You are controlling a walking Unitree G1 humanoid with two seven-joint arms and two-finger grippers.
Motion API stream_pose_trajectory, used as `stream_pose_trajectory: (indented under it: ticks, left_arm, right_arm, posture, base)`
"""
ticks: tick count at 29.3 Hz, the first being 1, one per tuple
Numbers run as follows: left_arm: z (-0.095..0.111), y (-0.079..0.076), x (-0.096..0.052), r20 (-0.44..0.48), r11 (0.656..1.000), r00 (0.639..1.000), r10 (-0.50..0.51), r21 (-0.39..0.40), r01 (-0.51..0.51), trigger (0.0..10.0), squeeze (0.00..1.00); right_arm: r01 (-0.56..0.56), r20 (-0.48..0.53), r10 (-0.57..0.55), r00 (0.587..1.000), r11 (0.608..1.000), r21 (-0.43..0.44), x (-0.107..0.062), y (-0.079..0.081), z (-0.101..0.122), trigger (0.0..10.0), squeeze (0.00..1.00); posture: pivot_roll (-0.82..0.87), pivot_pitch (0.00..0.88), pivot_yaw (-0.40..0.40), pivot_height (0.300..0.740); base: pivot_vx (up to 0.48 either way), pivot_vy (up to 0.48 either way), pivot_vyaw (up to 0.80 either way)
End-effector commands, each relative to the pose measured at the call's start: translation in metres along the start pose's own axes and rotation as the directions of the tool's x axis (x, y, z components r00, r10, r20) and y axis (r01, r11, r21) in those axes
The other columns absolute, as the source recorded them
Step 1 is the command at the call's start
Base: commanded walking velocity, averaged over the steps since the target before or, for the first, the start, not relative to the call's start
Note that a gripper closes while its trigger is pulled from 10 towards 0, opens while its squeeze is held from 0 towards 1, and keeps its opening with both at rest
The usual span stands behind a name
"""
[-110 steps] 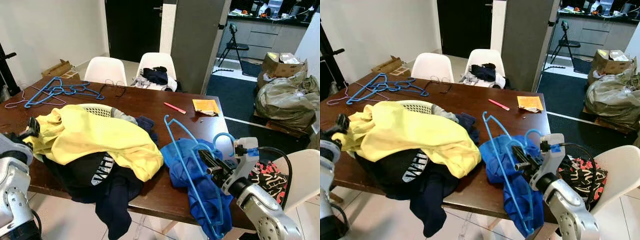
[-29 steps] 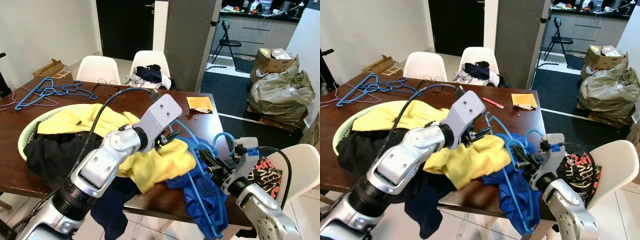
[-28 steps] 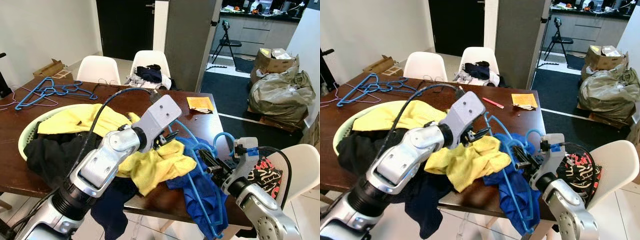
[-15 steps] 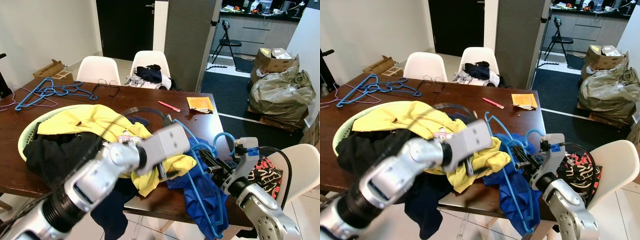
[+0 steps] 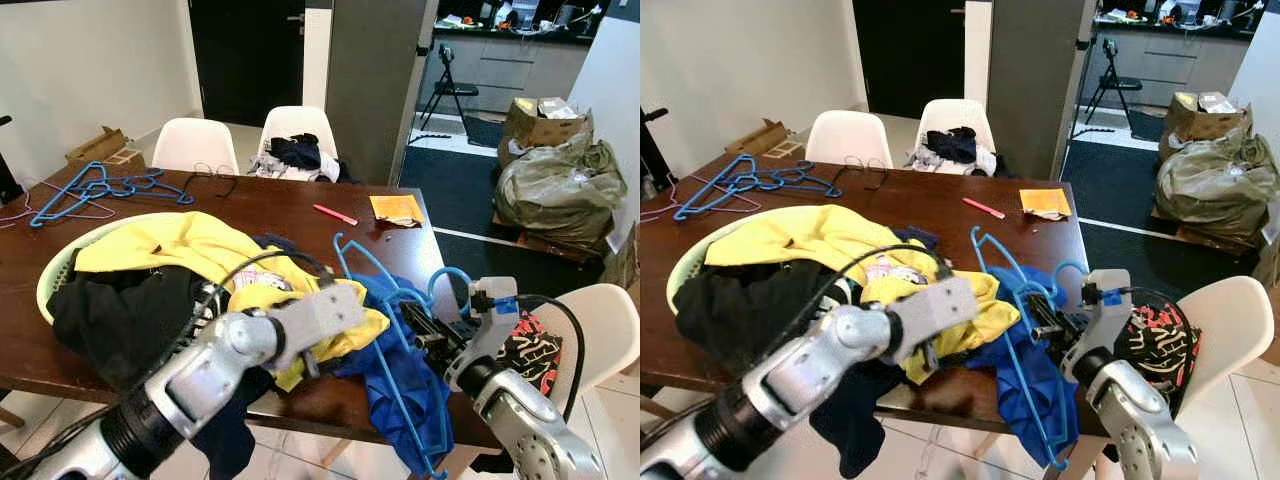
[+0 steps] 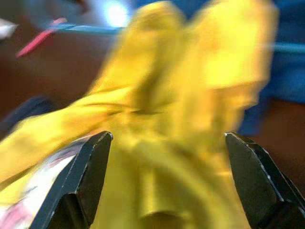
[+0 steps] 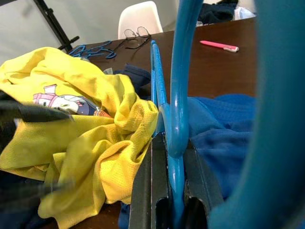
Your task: Hang hanger
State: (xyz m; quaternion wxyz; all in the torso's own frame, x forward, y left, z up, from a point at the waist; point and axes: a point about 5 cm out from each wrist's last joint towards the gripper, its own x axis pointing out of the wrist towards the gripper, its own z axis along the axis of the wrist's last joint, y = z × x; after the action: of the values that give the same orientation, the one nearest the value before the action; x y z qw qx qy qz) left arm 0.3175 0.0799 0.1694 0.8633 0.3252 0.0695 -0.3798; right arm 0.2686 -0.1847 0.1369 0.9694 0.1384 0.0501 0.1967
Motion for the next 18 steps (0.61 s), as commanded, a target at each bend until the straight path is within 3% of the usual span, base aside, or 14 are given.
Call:
stream_pose_trajectory:
  ticks: [1,6,7,12,18]
  left_arm:
    - [0.003,0.011,0.002,0.068,0.997,0.996,0.056,-0.058,-0.052,10.0,0.00]
    - [0.001,0.017,0.008,0.116,0.992,0.990,0.085,-0.104,-0.073,10.0,0.00]
    - [-0.001,0.016,0.013,0.140,0.986,0.987,0.076,-0.159,-0.053,10.0,0.00]
    - [-0.003,0.006,0.023,0.196,0.970,0.981,0.009,-0.239,0.039,10.0,0.00]
    - [0.006,-0.001,0.026,0.256,0.966,0.965,-0.054,-0.233,0.116,10.0,0.00]
  right_arm:
    - [0.002,0.010,-0.002,1.000,1.000,0.004,-0.002,-0.001,0.003,10.0,0.00]
    - [0.005,0.009,-0.005,1.000,1.000,0.000,-0.003,-0.001,0.004,10.0,0.00]
    - [0.008,0.007,-0.008,1.000,1.000,-0.002,-0.003,-0.002,0.004,10.0,0.00]
    - [0.013,0.005,-0.013,1.000,1.000,-0.007,-0.005,-0.002,0.004,10.0,0.00]
    - [0.020,0.004,-0.020,1.000,1.000,-0.009,-0.006,-0.003,0.003,10.0,0.00]
  posture:
    - [-0.03,0.000,-0.030,0.740]
    - [-0.05,0.000,-0.030,0.740]
    - [-0.05,0.000,-0.030,0.740]
    - [-0.06,0.000,-0.028,0.740]
    - [-0.07,0.000,-0.025,0.740]
  base:
    - [0.000,0.000,0.00]
    - [0.000,0.000,0.00]
    - [0.000,0.000,0.00]
    - [0.000,0.000,0.00]
    - [0.000,0.000,0.00]
